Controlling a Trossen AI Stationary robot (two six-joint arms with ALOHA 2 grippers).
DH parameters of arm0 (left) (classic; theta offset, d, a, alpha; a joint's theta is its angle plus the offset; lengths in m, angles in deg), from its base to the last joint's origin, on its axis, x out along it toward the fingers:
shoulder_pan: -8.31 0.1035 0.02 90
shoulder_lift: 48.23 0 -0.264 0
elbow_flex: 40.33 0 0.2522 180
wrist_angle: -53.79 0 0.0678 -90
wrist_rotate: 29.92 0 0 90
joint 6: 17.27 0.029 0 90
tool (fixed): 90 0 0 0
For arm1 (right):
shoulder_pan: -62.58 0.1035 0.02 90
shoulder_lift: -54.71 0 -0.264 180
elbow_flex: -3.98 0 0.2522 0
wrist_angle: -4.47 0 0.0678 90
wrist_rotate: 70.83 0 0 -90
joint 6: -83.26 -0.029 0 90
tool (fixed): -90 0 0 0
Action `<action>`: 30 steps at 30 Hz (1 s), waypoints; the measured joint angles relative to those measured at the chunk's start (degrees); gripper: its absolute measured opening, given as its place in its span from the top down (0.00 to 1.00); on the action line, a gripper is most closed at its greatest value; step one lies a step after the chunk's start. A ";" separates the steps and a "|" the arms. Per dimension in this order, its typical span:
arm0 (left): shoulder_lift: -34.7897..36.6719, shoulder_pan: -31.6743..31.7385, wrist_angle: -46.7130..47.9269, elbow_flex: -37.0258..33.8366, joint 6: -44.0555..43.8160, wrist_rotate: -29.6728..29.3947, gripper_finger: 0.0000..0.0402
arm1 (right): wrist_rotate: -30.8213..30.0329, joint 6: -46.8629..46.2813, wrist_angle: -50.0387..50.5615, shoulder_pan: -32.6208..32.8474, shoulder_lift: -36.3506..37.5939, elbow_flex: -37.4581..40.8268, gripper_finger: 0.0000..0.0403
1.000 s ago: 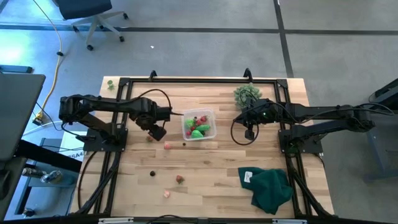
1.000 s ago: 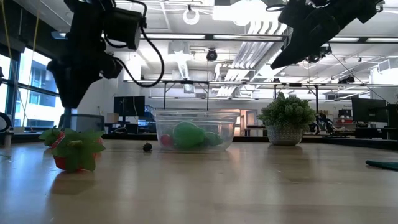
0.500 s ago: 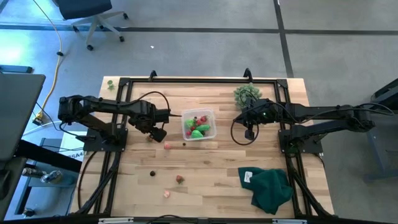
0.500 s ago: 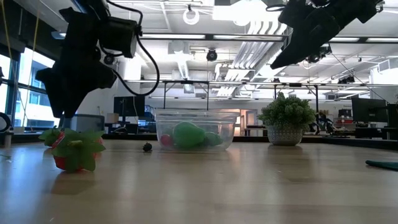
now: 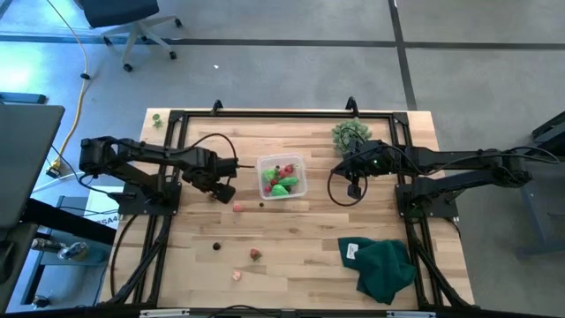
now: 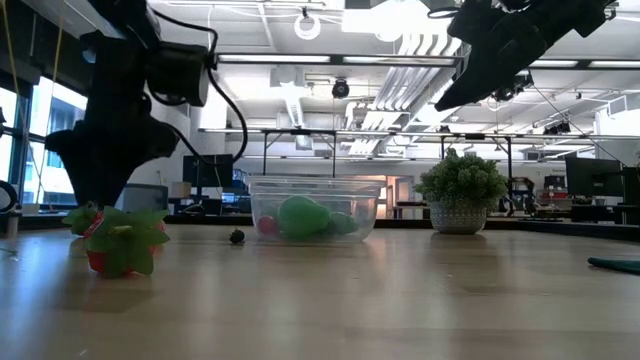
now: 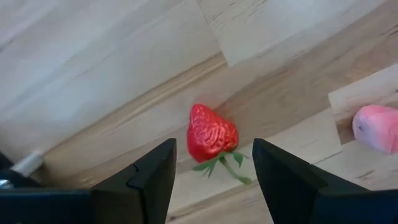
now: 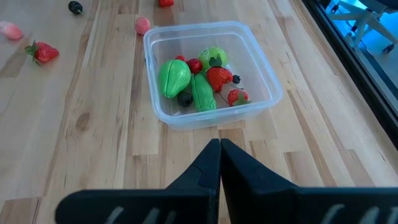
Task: Pick and placing Produce into tupperware
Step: Put the strawberry into the transparent bin
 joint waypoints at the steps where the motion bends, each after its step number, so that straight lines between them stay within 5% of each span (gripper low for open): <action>1: 0.00 -0.02 -0.80 -0.44 -0.25 0.14 0.50 | -0.02 0.00 -0.02 -0.01 0.00 0.00 1.00; 30: -0.02 0.00 -8.18 -5.50 -1.30 1.14 0.50 | -0.01 0.00 0.00 -0.01 0.02 0.00 1.00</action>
